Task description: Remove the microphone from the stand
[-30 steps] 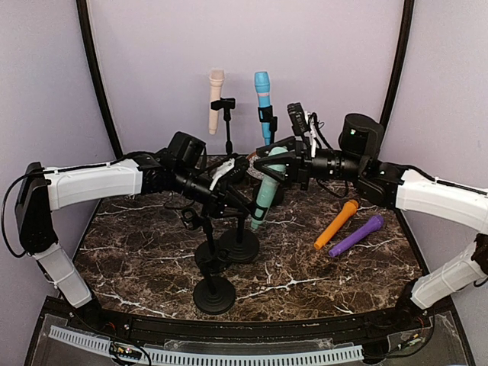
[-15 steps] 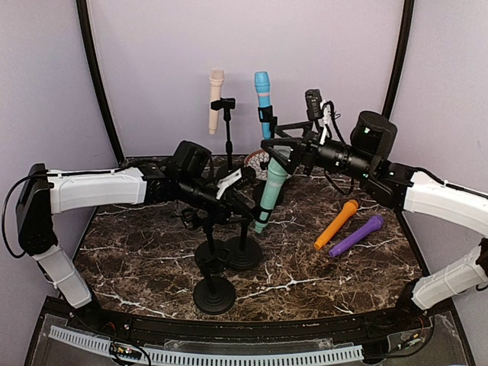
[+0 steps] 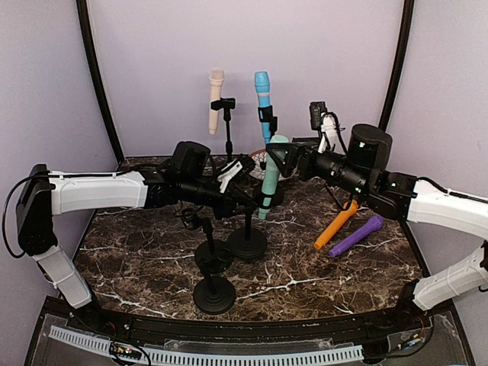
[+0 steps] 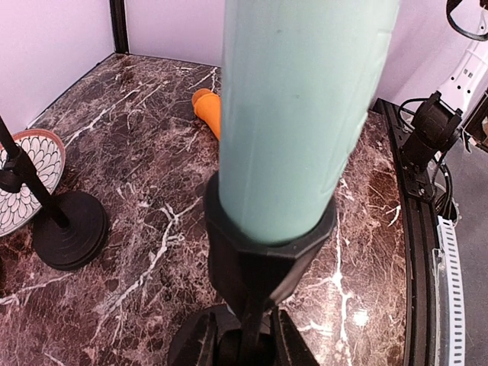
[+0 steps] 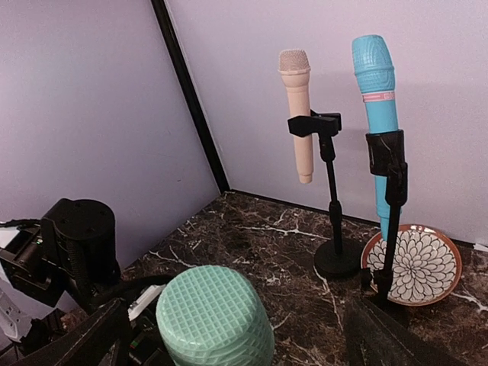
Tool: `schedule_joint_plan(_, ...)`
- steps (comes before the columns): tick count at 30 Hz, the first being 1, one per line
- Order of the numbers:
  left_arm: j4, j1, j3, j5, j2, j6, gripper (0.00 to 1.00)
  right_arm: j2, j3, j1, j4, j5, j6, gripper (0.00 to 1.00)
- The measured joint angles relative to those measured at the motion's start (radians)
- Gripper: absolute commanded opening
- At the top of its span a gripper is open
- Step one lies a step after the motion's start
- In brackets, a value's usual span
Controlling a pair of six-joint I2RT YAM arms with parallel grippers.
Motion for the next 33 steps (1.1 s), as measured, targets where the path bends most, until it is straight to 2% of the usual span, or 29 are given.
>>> schedule_joint_plan(4, 0.007, -0.002, 0.0, 0.001, 0.0, -0.005, 0.0, 0.065, 0.056, 0.023, -0.053, 0.081, 0.008, 0.81)
schedule_joint_plan(7, 0.007, -0.004, 0.0, 0.003, 0.0, -0.005, 0.0, 0.101, 0.079, 0.031, -0.068, 0.112, 0.015, 0.63)
schedule_joint_plan(9, 0.006, -0.006, 0.0, 0.003, 0.0, -0.005, 0.0, 0.11, 0.083, 0.037, -0.073, 0.117, 0.013, 0.43)
schedule_joint_plan(10, 0.006, -0.006, 0.0, 0.005, 0.0, -0.005, 0.0, 0.112, 0.085, 0.037, -0.074, 0.117, 0.014, 0.36)
schedule_joint_plan(13, 0.003, -0.006, 0.0, 0.013, -0.002, -0.005, 0.0, 0.114, 0.085, 0.034, -0.077, 0.106, -0.004, 0.26)
schedule_joint_plan(16, 0.003, -0.006, 0.0, 0.02, -0.003, -0.002, 0.0, 0.11, 0.075, -0.005, -0.054, 0.002, -0.023, 0.22)
schedule_joint_plan(26, 0.014, -0.008, 0.008, 0.14, -0.004, 0.029, 0.0, 0.05, 0.021, -0.169, 0.027, -0.549, -0.088, 0.12)
schedule_joint_plan(30, 0.013, -0.012, 0.013, 0.158, -0.004, 0.05, 0.0, 0.048, 0.021, -0.2, 0.046, -0.658, -0.09, 0.12)
schedule_joint_plan(33, 0.013, -0.016, 0.021, 0.149, -0.004, 0.064, 0.0, 0.048, 0.021, -0.211, 0.058, -0.675, -0.078, 0.15)
